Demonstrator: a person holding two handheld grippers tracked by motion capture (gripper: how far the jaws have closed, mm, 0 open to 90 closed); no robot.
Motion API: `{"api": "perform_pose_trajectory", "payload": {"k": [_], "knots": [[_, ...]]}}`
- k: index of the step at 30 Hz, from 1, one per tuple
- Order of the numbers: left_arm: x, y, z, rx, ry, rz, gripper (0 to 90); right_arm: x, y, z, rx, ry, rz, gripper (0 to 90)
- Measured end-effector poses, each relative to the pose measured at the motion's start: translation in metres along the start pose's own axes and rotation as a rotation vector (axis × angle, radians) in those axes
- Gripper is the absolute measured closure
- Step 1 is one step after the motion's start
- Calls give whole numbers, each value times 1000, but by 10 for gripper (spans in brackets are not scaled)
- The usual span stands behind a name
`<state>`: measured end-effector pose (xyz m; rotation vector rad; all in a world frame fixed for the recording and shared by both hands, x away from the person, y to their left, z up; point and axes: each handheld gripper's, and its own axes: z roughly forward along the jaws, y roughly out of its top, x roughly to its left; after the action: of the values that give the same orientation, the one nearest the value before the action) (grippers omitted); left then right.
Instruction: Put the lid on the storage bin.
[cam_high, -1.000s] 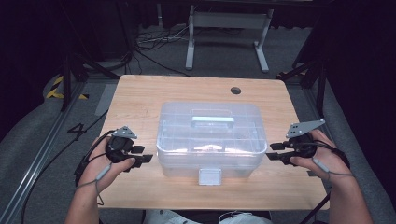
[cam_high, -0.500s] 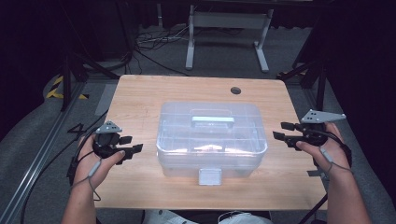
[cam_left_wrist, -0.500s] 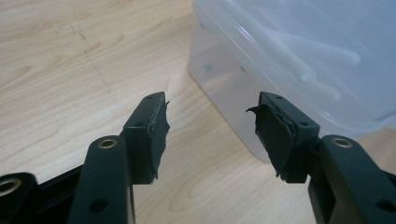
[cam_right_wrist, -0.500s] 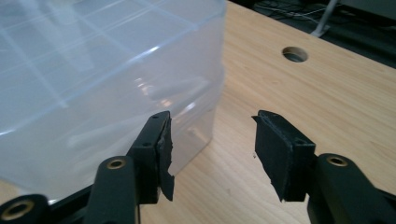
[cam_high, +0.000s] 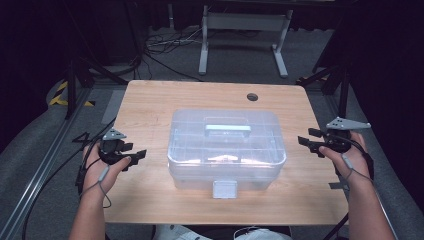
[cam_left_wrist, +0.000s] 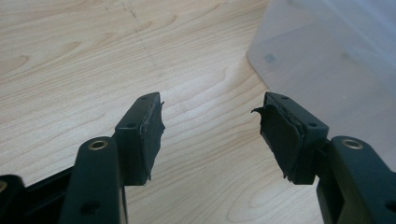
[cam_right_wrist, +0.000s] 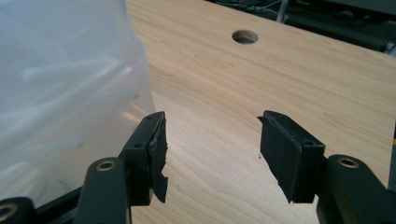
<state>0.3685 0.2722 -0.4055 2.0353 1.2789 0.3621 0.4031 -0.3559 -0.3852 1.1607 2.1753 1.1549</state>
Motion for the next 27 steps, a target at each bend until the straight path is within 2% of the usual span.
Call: {"api": "perform_pose_trajectory", "payload": {"k": [7, 11, 14, 20, 27], "knots": [[6, -4, 11, 28, 5, 7, 387, -11, -13, 18, 67, -2, 13, 408], [7, -6, 19, 43, -18, -6, 381, -16, -20, 27, 85, -10, 26, 406], [6, -7, 26, 67, -26, 1, 377, -19, -26, 35, 103, -16, 29, 396], [7, -9, 35, 110, -5, 25, 368, -20, -35, 48, 143, -13, 33, 397], [5, -11, 45, 161, -25, 35, 360, -21, -46, 60, 186, -5, 25, 397]]}}
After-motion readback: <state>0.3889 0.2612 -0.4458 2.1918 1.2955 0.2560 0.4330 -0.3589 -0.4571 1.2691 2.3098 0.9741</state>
